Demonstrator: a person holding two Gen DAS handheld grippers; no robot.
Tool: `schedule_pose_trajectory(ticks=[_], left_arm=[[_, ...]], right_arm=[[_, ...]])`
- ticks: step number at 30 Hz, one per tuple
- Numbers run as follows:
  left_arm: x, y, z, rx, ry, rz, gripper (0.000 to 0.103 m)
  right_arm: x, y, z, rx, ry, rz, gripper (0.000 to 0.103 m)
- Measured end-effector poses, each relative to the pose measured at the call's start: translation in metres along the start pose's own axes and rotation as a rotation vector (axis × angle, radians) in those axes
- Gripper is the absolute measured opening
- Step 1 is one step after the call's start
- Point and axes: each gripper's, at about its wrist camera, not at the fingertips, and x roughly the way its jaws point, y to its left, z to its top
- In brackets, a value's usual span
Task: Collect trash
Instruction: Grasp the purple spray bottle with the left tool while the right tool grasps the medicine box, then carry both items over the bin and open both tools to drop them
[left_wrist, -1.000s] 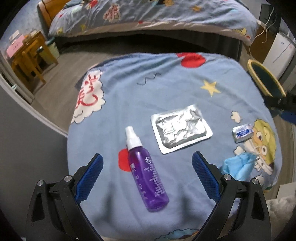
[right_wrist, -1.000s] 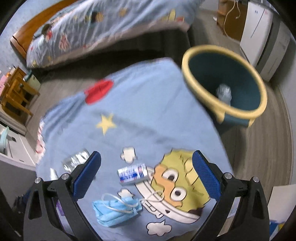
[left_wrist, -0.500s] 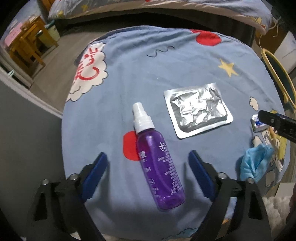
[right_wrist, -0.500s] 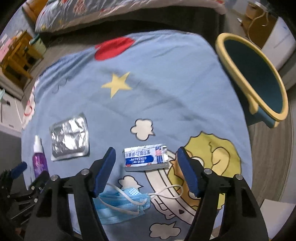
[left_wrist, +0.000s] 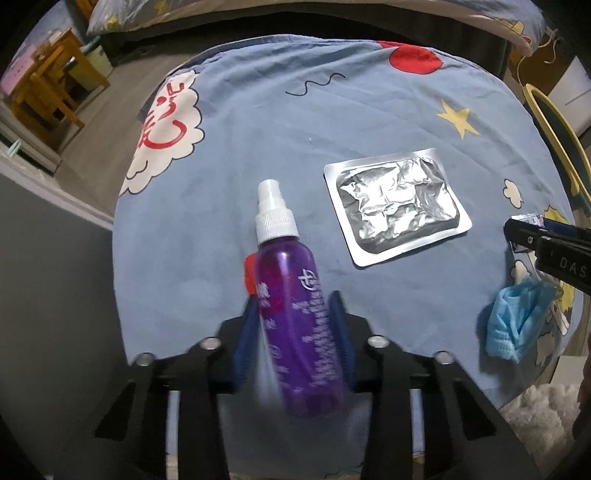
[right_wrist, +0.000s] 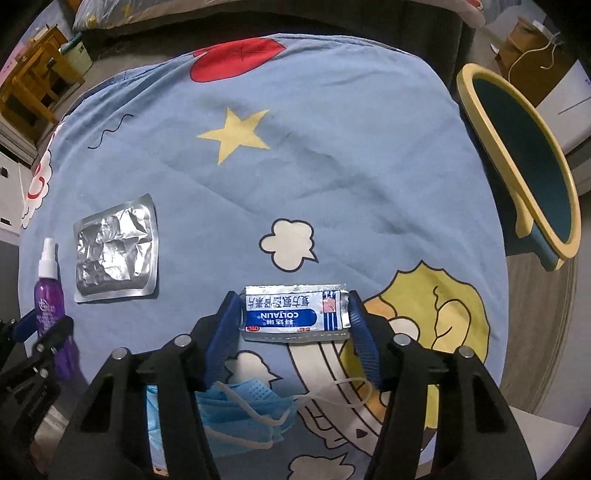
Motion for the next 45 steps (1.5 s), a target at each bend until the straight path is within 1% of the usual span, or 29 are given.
schedule_pose_trajectory(ticks=[2,4,9,12,15,21,25,29,33,35,38,42,45], left_arm=[[-0.001,0.002,0.000,-0.005,-0.001,-0.004,0.036],[-0.007,0.003,0.002,-0.008,-0.026,0.005,0.035],[-0.027,0.011,0.010,-0.033,-0.126,0.023,0.033],[-0.039,0.005,0.014,-0.009,-0.182,0.025,0.033],[-0.053,-0.005,0.018,0.041,-0.238,0.019,0.033],[-0.069,-0.013,0.020,0.085,-0.308,-0.001,0.033],[-0.079,-0.015,0.024,0.087,-0.350,-0.027,0.033],[-0.087,-0.018,0.029,0.090,-0.385,-0.039,0.033],[-0.100,-0.027,0.031,0.120,-0.434,-0.050,0.033],[-0.105,-0.029,0.032,0.127,-0.452,-0.064,0.033],[-0.114,-0.033,0.034,0.147,-0.487,-0.073,0.033],[-0.129,-0.041,0.036,0.181,-0.541,-0.083,0.033],[-0.136,-0.045,0.037,0.188,-0.560,-0.113,0.033]], right_arm=[[0.000,-0.001,0.000,-0.001,0.000,0.002,0.057],[-0.001,-0.003,0.000,0.009,-0.004,0.005,0.057],[-0.013,-0.013,0.002,0.050,-0.037,0.024,0.057],[-0.019,-0.017,0.005,0.071,-0.052,0.034,0.057],[-0.030,-0.023,0.009,0.084,-0.079,0.044,0.057],[-0.056,-0.024,0.014,0.095,-0.142,0.076,0.057],[-0.085,-0.024,0.024,0.094,-0.219,0.098,0.057],[-0.119,-0.033,0.031,0.102,-0.299,0.150,0.057],[-0.154,-0.040,0.038,0.097,-0.376,0.188,0.057],[-0.172,-0.046,0.039,0.086,-0.414,0.189,0.057],[-0.193,-0.055,0.040,0.076,-0.470,0.167,0.057],[-0.214,-0.074,0.041,0.087,-0.514,0.180,0.057],[-0.230,-0.092,0.043,0.095,-0.556,0.170,0.057]])
